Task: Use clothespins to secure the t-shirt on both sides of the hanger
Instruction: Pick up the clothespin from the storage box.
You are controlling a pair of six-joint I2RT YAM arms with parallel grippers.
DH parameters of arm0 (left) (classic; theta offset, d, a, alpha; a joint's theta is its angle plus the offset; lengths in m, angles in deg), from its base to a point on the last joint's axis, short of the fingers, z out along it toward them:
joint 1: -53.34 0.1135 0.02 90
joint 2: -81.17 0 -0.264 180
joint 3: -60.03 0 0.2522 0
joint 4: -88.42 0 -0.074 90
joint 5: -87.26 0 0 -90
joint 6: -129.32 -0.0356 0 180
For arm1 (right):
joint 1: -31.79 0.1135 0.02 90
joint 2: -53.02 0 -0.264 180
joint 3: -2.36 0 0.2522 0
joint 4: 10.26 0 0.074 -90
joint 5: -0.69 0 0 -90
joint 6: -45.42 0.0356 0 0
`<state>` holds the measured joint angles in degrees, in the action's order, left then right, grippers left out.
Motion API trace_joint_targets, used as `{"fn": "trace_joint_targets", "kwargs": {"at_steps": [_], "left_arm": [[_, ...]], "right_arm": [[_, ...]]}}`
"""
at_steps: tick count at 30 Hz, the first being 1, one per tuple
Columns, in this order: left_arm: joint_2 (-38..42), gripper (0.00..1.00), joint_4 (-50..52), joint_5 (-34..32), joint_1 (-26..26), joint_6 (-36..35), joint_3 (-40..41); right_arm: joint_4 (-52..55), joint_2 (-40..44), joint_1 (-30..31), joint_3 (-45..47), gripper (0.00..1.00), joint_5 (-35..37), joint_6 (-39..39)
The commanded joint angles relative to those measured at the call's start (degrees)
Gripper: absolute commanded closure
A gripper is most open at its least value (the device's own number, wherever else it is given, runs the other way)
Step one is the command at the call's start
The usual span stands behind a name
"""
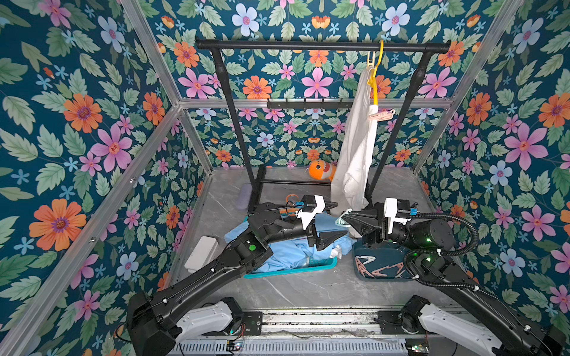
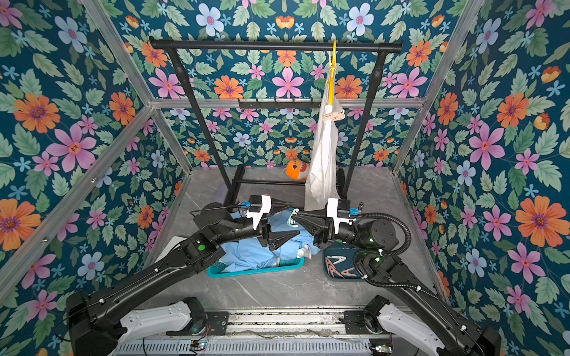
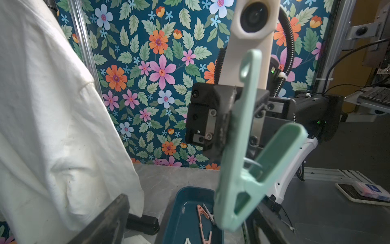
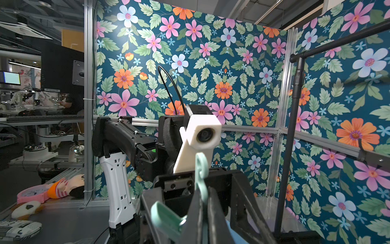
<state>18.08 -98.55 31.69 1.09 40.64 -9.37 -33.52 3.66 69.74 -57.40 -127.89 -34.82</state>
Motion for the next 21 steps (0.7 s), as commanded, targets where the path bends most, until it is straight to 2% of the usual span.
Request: {"fn": "trace_joint_targets", "kwargs": {"at_steps": [1,5,10,14,21], "left_arm": [[0.2,0.13,1.5,-0.1,-0.5,-2.6,-0.3],[0.0,0.17,3.3,-0.9,-1.0,-3.9,-1.5],[0.1,0.28,3.2,-1.2,-1.4,-4.6,-2.4],[0.2,0.35,3.2,-1.4,-1.7,-4.7,-2.6],[0.1,0.66,3.9,-0.9,-1.9,-5.1,-2.8]], "right_arm": [[-0.8,0.1,0.3,-0.4,1.00,2.2,-2.0],[3.0,0.0,0.4,-1.8,1.00,1.9,-3.3],[9.1,-0.6,0.8,-2.5,1.00,3.2,-4.8],[9.3,-0.9,1.0,-2.2,1.00,3.8,-4.3],[9.1,-0.9,1.1,-1.9,1.00,5.5,-4.3]]}}
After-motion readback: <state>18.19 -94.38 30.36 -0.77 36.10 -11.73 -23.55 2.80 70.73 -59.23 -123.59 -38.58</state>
